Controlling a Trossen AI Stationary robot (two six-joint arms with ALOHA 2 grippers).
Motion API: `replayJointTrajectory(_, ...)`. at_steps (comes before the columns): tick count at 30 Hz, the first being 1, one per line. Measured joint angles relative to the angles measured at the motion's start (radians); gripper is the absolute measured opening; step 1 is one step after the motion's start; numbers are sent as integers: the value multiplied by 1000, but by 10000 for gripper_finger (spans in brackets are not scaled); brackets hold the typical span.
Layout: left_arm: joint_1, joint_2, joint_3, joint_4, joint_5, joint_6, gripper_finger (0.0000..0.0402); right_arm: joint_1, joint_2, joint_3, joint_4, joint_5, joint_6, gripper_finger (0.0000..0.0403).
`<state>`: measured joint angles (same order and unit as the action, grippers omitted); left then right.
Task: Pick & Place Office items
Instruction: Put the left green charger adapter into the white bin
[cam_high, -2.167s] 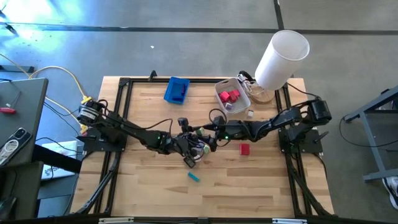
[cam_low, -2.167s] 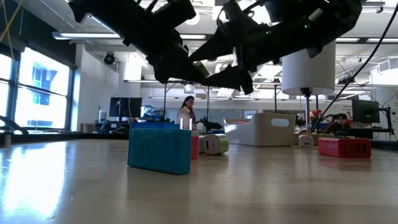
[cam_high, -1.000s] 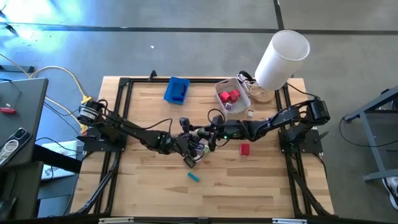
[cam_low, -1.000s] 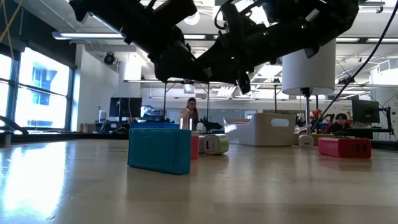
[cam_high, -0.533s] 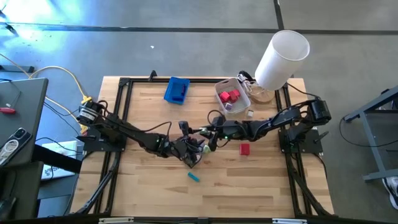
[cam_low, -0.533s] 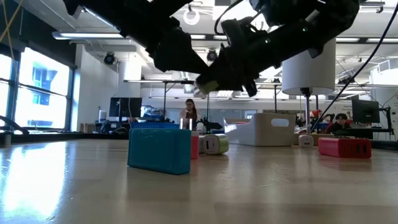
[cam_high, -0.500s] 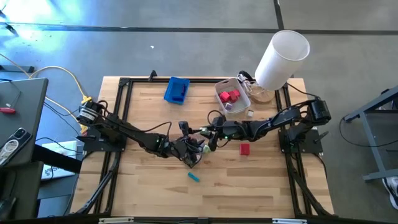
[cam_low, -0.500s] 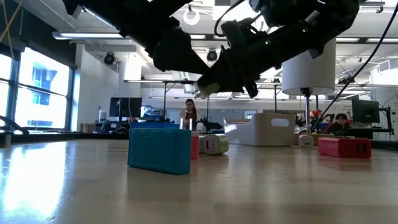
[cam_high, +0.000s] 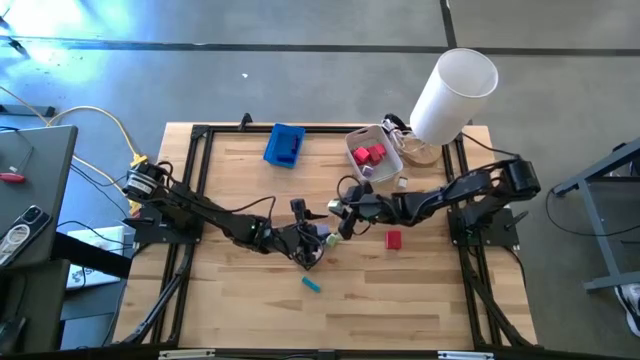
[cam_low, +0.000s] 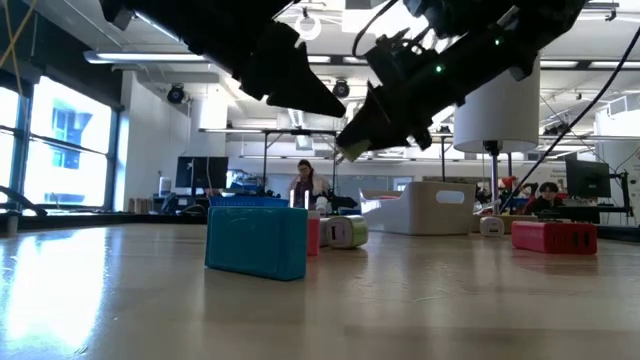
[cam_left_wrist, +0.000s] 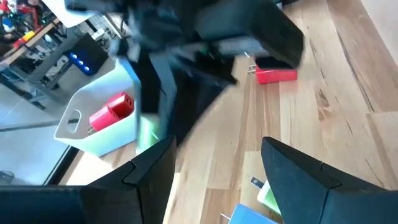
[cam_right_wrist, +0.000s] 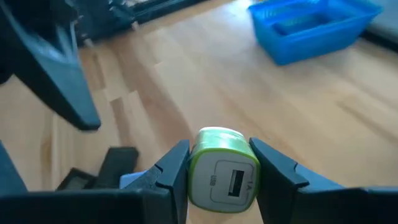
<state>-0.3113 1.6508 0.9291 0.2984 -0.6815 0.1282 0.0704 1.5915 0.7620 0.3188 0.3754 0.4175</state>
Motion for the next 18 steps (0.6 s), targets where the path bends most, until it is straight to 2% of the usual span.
replayJointTrajectory(5, 4, 0, 0, -12, 39, -26, 227, 2, -94, 0, -128, 84, -22, 124)
replayJointTrajectory(15, 89, 0, 0, -110, 292, -172, 227, 0, -303, 0, -372, 282, -47, 124)
replayJointTrajectory(18, 126, 0, 0, -111, 419, -221, 227, -20, -351, 0, -418, 316, -61, 124)
